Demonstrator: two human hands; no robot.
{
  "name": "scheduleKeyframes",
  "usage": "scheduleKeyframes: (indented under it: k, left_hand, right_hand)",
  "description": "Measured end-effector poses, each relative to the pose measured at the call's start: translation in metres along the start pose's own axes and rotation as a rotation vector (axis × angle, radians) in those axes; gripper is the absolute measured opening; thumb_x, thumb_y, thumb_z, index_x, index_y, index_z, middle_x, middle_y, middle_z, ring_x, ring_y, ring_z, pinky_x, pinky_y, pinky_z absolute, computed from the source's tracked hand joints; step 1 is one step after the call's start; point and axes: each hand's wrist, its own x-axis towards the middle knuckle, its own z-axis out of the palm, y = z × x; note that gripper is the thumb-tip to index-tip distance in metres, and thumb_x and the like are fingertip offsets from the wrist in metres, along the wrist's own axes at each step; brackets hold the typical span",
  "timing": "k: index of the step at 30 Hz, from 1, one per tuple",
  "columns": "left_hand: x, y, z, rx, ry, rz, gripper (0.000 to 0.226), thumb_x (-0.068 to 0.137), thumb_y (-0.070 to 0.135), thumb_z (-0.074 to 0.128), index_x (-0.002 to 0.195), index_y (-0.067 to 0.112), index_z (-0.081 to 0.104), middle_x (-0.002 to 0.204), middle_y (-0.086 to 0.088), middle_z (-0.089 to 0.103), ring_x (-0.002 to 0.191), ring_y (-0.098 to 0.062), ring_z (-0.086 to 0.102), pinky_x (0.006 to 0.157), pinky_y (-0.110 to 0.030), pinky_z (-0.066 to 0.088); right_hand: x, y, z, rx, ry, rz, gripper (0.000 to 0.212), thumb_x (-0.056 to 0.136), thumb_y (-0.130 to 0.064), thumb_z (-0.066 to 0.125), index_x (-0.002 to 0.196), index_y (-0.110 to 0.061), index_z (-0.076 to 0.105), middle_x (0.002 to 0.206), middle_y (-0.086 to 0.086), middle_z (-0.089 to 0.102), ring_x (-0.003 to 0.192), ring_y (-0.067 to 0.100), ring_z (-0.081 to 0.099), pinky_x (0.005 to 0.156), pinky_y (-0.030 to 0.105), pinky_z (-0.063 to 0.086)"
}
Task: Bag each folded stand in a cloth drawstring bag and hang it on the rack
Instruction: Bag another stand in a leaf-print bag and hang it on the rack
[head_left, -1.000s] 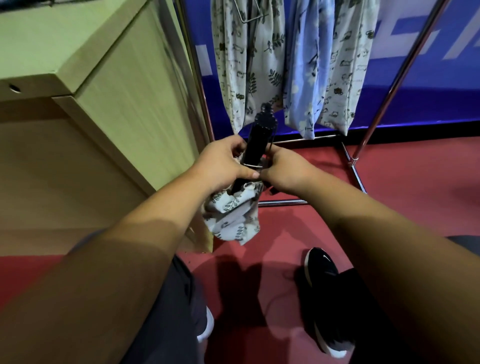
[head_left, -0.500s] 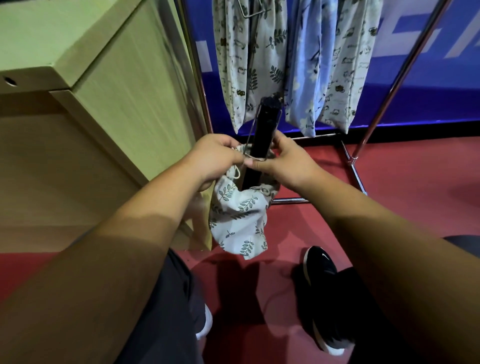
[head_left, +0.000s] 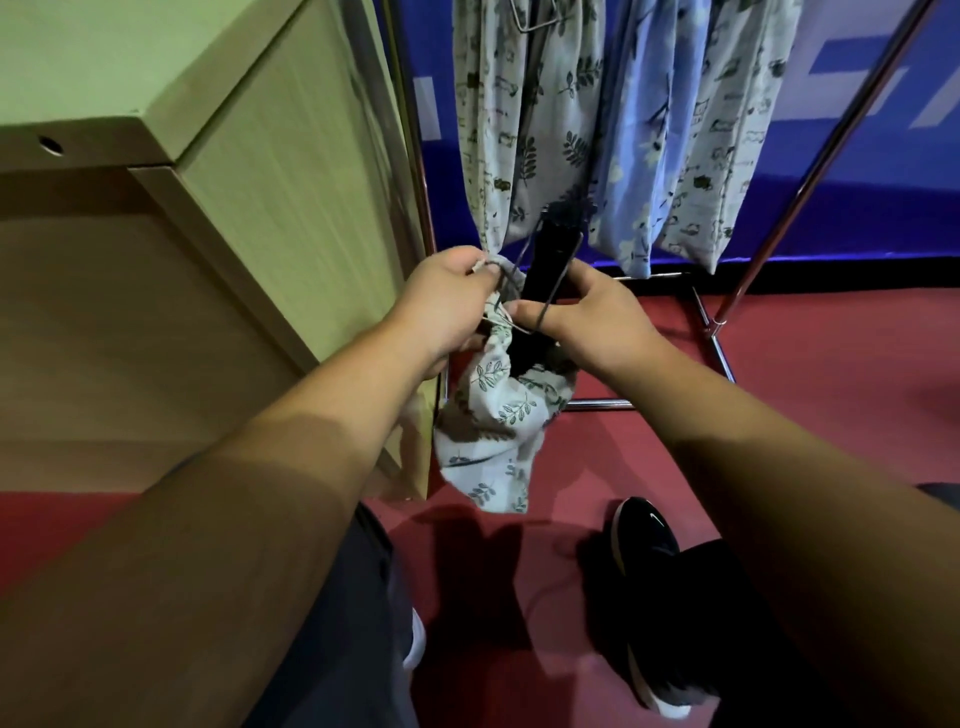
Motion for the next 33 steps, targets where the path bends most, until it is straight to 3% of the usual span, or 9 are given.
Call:
scheduleKeyframes:
  k: [3, 5, 8, 13, 17, 20, 24, 29, 33]
  left_hand:
    - [0.002, -0.001, -0.003, 0.107, 0.018, -0.021, 0.023, 0.107, 0.030, 0.056, 0.096, 0.021, 0.074, 0.081, -0.004, 0.065, 0.071, -0.020, 0.063, 0.053, -0.030, 0.058]
    - [0.007, -0.004, -0.009, 0.250, 0.078, -0.021, 0.023, 0.104, 0.030, 0.058, 0.096, 0.016, 0.074, 0.080, -0.004, 0.069, 0.073, -0.025, 0.068, 0.062, -0.042, 0.065]
    - [0.006, -0.004, -0.015, 0.645, 0.158, 0.094, 0.021, 0.104, 0.026, 0.056, 0.104, 0.015, 0.074, 0.096, -0.009, 0.072, 0.085, -0.031, 0.066, 0.070, -0.036, 0.053]
    - [-0.004, -0.005, -0.008, 0.932, -0.012, 0.033, 0.030, 0.099, 0.015, 0.060, 0.127, 0.018, 0.071, 0.112, -0.012, 0.072, 0.096, -0.034, 0.070, 0.075, -0.034, 0.055]
    - [-0.008, -0.003, -0.004, 0.658, -0.070, -0.102, 0.032, 0.097, 0.009, 0.047, 0.116, 0.021, 0.071, 0.100, -0.013, 0.073, 0.073, -0.038, 0.077, 0.064, -0.048, 0.067]
    - [-0.011, 0.001, 0.000, 0.309, -0.099, -0.204, 0.035, 0.104, 0.010, 0.041, 0.124, 0.021, 0.068, 0.096, -0.012, 0.072, 0.067, -0.030, 0.075, 0.051, -0.042, 0.064]
    - [-0.015, 0.010, 0.004, -0.165, -0.053, -0.158, 0.028, 0.108, 0.014, 0.045, 0.114, 0.016, 0.072, 0.098, -0.013, 0.073, 0.068, -0.020, 0.070, 0.061, -0.046, 0.063]
    - [-0.017, 0.011, 0.001, -0.235, -0.050, -0.120, 0.020, 0.107, 0.012, 0.051, 0.104, 0.015, 0.071, 0.084, -0.006, 0.071, 0.053, -0.009, 0.069, 0.040, -0.025, 0.051]
    - [-0.017, 0.011, -0.001, -0.332, -0.072, -0.135, 0.020, 0.108, 0.014, 0.052, 0.109, 0.014, 0.072, 0.082, -0.005, 0.073, 0.059, -0.013, 0.071, 0.043, -0.028, 0.056]
  right_hand:
    - [0.001, -0.002, -0.001, 0.057, 0.038, 0.013, 0.031, 0.078, -0.029, 0.096, 0.101, -0.025, 0.076, 0.093, -0.009, 0.081, 0.087, 0.010, 0.078, 0.080, 0.035, 0.064]
    - [0.001, -0.004, -0.003, 0.061, 0.071, -0.004, 0.039, 0.075, -0.035, 0.097, 0.105, -0.021, 0.076, 0.097, -0.005, 0.081, 0.090, 0.012, 0.078, 0.084, 0.038, 0.065]
    - [0.000, -0.009, -0.005, 0.128, 0.104, -0.003, 0.047, 0.078, -0.028, 0.096, 0.110, -0.004, 0.070, 0.092, -0.003, 0.079, 0.085, 0.011, 0.074, 0.083, 0.039, 0.063]
    - [-0.002, -0.018, -0.009, 0.189, 0.089, -0.030, 0.036, 0.082, -0.024, 0.094, 0.107, -0.008, 0.074, 0.097, 0.007, 0.079, 0.092, 0.019, 0.078, 0.084, 0.040, 0.065]
    - [-0.001, -0.016, -0.005, 0.136, 0.109, -0.049, 0.042, 0.078, -0.027, 0.097, 0.109, -0.009, 0.075, 0.095, 0.007, 0.079, 0.088, 0.014, 0.075, 0.085, 0.038, 0.063]
    - [0.000, -0.010, -0.002, 0.064, 0.096, -0.055, 0.045, 0.076, -0.025, 0.098, 0.111, -0.011, 0.073, 0.093, -0.002, 0.080, 0.083, 0.005, 0.072, 0.079, 0.028, 0.062]
    - [0.001, 0.000, 0.000, -0.020, 0.028, -0.007, 0.039, 0.076, -0.020, 0.098, 0.105, -0.029, 0.073, 0.085, -0.016, 0.079, 0.078, -0.001, 0.074, 0.072, 0.024, 0.060]
    - [0.007, 0.008, -0.003, -0.045, 0.096, 0.117, 0.044, 0.069, -0.040, 0.101, 0.104, -0.026, 0.079, 0.093, -0.010, 0.082, 0.089, 0.009, 0.079, 0.091, 0.039, 0.065]
    - [0.008, 0.005, 0.002, -0.183, 0.082, 0.121, 0.038, 0.077, -0.040, 0.096, 0.107, -0.029, 0.075, 0.092, -0.017, 0.079, 0.086, -0.004, 0.074, 0.085, 0.023, 0.059]
